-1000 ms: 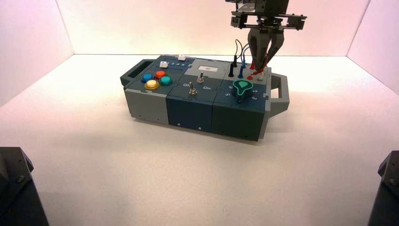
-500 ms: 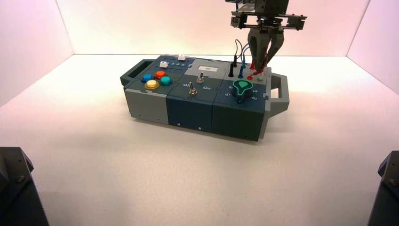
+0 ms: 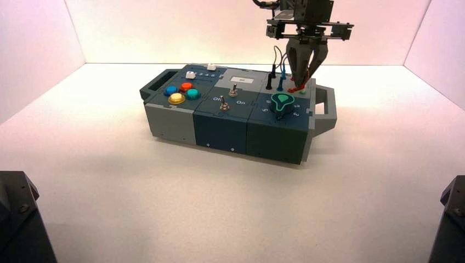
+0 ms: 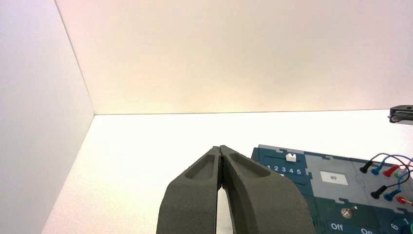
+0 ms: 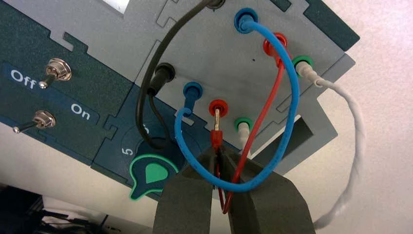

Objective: Insert the red wire.

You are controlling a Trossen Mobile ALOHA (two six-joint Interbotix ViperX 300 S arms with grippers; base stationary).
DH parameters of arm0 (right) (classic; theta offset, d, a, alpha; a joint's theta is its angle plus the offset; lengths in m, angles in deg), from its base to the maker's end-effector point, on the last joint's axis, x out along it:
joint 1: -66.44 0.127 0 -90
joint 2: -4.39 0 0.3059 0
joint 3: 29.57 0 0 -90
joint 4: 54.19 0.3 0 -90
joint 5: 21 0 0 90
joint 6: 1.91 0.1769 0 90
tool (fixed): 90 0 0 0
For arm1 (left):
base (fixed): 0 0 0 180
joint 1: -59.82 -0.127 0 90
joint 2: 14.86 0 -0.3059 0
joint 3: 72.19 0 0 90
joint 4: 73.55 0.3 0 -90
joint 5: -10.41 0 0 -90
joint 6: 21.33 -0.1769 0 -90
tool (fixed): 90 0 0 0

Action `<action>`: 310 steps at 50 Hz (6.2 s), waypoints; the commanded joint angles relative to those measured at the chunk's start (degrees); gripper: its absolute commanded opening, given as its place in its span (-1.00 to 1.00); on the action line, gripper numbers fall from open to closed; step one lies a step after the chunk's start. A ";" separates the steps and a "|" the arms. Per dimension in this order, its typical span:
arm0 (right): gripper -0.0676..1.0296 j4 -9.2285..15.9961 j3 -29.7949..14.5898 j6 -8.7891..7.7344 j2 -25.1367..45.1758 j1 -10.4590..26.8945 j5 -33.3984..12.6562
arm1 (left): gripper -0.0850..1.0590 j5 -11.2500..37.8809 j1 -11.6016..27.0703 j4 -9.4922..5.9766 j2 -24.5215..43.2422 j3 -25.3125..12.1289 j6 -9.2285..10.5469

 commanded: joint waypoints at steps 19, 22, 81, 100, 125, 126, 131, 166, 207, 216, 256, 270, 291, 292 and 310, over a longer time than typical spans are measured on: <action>-0.91 0.26 -3.08 0.18 -0.88 0.44 0.26 | -0.91 -0.44 -0.35 0.18 0.18 -1.93 -0.18; -0.91 0.26 -3.34 0.18 -0.70 0.44 0.26 | -0.91 -0.44 -0.26 0.09 0.26 -2.02 -0.18; -0.91 -1.67 -4.57 0.79 0.70 0.44 1.32 | -0.91 -0.44 -0.35 0.09 0.26 -1.93 -0.44; -0.91 -2.64 -5.01 0.88 1.14 0.44 1.32 | -0.91 -0.44 -0.26 0.09 0.26 -2.02 -0.35; -0.91 -3.96 -6.15 0.88 1.49 0.44 2.29 | -0.91 -0.53 -0.53 0.18 0.35 -2.02 -0.44; -0.91 -4.04 -6.24 0.88 1.58 0.44 2.37 | -0.91 -0.53 -0.53 0.18 0.35 -2.02 -0.44; -0.91 -4.13 -6.68 0.88 2.02 0.44 2.55 | -0.91 -0.62 -0.62 0.18 0.35 -2.02 -0.44; -0.87 -4.13 -8.00 0.79 2.55 0.44 4.13 | -0.91 -0.62 -0.88 0.18 0.35 -2.02 -0.35; -0.52 -4.22 -9.40 0.79 4.13 0.44 4.04 | -0.91 -0.70 -0.97 0.26 0.26 -2.11 -0.44; -0.52 -4.66 -10.11 0.88 3.96 0.44 3.08 | -0.91 -0.70 -0.97 0.26 0.35 -2.02 -0.53; -0.43 -5.54 -11.25 1.05 2.55 0.44 1.05 | -0.91 -0.70 -0.97 0.26 0.35 -2.11 -0.53; -0.43 -5.54 -11.69 1.32 1.49 0.44 0.18 | -0.91 -0.70 -0.97 0.26 0.35 -2.11 -0.53; -0.43 -5.45 -11.78 1.67 0.09 0.62 -1.58 | -0.91 -0.70 -0.97 0.26 0.35 -2.11 -0.44; -0.42 -5.54 -11.78 1.67 0.09 0.62 -1.58 | -0.91 -0.70 -0.97 0.26 0.26 -2.11 -0.44; -0.19 -5.45 -11.16 1.67 0.00 0.70 -2.37 | -0.91 -0.70 -0.97 0.26 0.18 -2.11 -0.53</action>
